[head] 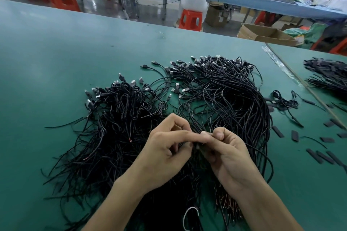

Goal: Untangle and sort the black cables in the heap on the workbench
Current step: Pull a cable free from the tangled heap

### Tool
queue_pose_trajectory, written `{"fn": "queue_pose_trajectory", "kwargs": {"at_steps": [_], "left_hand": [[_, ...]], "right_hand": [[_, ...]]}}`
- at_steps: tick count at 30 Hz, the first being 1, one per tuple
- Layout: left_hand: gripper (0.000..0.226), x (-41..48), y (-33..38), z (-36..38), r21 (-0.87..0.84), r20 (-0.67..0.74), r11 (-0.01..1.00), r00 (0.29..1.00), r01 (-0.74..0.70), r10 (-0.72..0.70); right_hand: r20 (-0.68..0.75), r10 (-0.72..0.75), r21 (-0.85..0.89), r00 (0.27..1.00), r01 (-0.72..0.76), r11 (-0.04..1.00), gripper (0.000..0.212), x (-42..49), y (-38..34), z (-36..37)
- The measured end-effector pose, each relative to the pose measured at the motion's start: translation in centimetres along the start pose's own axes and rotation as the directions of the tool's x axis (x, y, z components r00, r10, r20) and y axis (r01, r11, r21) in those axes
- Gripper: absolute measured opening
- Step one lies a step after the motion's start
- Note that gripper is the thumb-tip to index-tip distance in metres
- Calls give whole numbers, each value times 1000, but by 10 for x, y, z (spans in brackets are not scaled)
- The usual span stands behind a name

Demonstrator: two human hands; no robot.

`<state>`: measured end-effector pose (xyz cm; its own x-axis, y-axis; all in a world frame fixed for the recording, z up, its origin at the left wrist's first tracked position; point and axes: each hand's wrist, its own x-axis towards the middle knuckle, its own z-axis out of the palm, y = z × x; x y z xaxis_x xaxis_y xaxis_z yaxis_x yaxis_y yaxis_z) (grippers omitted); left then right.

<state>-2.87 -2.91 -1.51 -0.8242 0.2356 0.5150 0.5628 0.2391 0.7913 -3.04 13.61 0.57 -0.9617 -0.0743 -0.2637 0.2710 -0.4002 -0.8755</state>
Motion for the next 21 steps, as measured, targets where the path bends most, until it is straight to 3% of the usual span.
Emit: {"fn": "queue_pose_trajectory", "kwargs": {"at_steps": [3, 5, 8, 11, 13, 14, 16, 18, 19, 20, 21], "left_hand": [[28, 1, 2, 1, -162, 32, 982, 995, 99, -95], [9, 1, 2, 3, -146, -1, 972, 982, 184, -186], [32, 0, -1, 4, -111, 45, 921, 928, 374, -371], [32, 1, -3, 2, -192, 163, 861, 880, 471, -445], [29, 2, -5, 2, -215, 167, 846, 872, 488, -460], [28, 3, -7, 1, -248, 150, 819, 856, 517, -495], [30, 5, -12, -5, -348, 91, 743, 809, 572, -580], [32, 8, -19, -17, -416, -15, 694, 759, 587, -651], [33, 9, -24, -24, -413, -91, 698, 736, 585, -671], [33, 11, -30, -31, -384, -175, 716, 716, 583, -676], [33, 12, -36, -38, -330, -261, 739, 695, 588, -670]], "right_hand": [[-17, 11, 10, 1000, -11, 1000, 30, 1, 2, -1], [-19, 7, 24, 1000, -7, 1000, 30, 2, 5, -1], [-6, -27, 11, 1000, 27, 1000, 29, 2, 7, 0], [59, -21, -23, 998, 22, 999, 26, 5, 6, 0], [68, -36, -156, 997, 46, 987, 26, 9, 5, -1], [56, -72, -320, 996, 86, 943, 23, 12, 4, -4], [33, -218, -685, 976, 180, 706, 13, 17, 0, -13], [44, -381, -951, 923, 155, 267, 11, 22, -5, -26], [53, -412, -998, 910, 66, 18, 20, 24, -7, -33], [24, -411, -985, 911, -48, -164, 28, 25, -10, -38], [-35, -398, -956, 917, -147, -256, 34, 26, -12, -43]]}}
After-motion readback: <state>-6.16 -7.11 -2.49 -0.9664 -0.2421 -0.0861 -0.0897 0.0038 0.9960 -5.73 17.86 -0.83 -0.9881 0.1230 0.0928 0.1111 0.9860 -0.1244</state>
